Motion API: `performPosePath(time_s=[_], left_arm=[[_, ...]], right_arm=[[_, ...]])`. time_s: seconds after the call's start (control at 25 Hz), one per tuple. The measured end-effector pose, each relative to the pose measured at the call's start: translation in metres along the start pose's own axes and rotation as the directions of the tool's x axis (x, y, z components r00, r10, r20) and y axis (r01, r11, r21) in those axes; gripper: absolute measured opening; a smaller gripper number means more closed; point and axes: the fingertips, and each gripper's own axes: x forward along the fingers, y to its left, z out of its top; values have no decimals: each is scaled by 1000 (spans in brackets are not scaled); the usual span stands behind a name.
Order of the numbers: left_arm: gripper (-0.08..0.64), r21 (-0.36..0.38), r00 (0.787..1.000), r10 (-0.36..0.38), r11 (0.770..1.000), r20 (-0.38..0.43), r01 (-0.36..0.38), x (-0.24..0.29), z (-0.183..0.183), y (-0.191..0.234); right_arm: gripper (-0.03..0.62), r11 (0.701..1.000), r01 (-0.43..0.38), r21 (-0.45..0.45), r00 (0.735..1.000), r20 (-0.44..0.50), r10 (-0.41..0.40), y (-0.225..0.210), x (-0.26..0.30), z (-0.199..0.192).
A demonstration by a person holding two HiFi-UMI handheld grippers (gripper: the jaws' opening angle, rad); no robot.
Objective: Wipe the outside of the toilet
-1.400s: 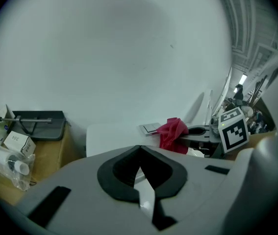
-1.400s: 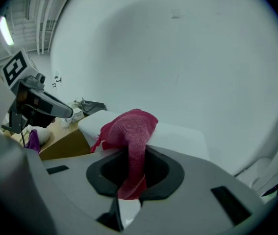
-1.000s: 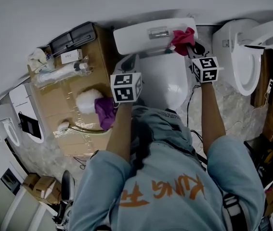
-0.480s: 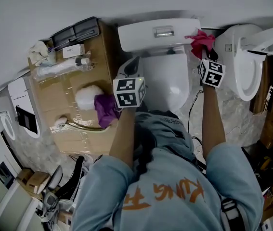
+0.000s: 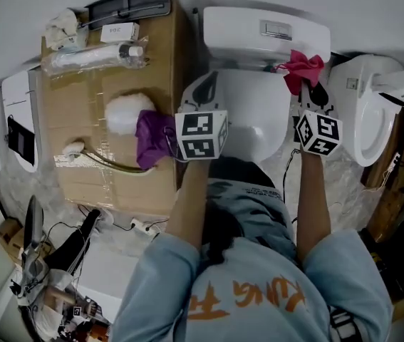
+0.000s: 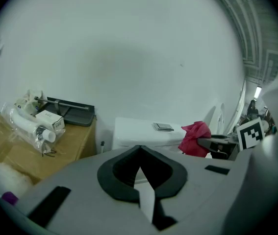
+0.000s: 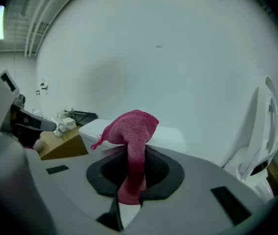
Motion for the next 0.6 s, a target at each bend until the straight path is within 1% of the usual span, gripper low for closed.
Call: performPosePath(time_s=[0.16,0.28,0.36,0.44,0.48,0.6], left_arm=[[25,-35,999,23,999,34,-22,-8,-12,17],[25,-40,999,26,999,44,-24,-14,-24,24],[25,-63,998,20,998,65,-16,-14,-30,32],[25,-97,996,12,995,85,-4,-10,-35,40],[25,-103,996,6,995,92,3,-8,-39,44],[25,-79,996,-12,997,88,19,0,-55,52]], right_arm=[[71,991,-126,-40,991,28,127,55,3,7],[71,976,-207,-67,977,32,209,92,2,4],[71,962,-255,-94,966,28,259,115,8,0],[71,946,-297,-126,953,21,302,136,19,-5],[71,939,-313,-141,948,17,318,145,23,-8],[71,921,-351,-166,934,3,357,170,31,-21]])
